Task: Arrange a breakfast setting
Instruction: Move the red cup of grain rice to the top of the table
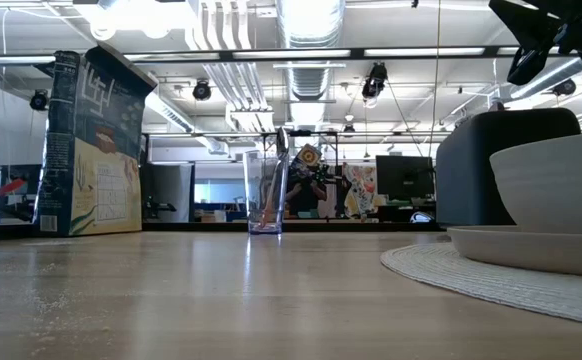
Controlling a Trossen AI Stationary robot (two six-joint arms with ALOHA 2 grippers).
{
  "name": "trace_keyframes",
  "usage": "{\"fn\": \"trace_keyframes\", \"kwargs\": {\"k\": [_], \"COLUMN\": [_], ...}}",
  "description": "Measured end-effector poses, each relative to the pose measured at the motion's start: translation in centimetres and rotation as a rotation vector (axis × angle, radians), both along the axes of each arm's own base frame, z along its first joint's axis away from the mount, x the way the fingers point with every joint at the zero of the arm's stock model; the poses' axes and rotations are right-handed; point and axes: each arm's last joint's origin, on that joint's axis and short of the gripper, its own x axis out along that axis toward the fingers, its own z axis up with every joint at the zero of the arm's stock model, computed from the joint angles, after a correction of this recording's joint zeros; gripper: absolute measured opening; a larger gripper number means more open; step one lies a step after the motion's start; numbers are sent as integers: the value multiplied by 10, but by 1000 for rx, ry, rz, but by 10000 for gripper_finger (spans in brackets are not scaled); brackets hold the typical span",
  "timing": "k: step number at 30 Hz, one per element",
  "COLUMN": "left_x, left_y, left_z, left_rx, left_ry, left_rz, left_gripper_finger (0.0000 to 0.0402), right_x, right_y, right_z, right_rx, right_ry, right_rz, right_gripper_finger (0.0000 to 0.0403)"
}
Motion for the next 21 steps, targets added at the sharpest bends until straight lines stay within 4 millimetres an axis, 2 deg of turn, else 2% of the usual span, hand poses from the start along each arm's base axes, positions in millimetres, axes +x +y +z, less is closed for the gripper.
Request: {"fn": "trace_keyframes", "kwargs": {"k": [12, 17, 21], "left_x": [23, 47, 76], "left_y": [22, 47, 77], "left_z": [15, 20, 21], "left_rx": [-74, -83, -77], "left_ry": [-89, -108, -122], "left_rz": [29, 22, 5], "left_gripper_finger": [1, 1, 1], "right_x": [0, 0, 0], "right_y": [0, 0, 0], "right_z": [0, 0, 0], "right_rx": [0, 0, 0], "right_ry": [0, 0, 0], "right_rz": [0, 0, 0], "right_gripper_finger": [95, 95, 95]}}
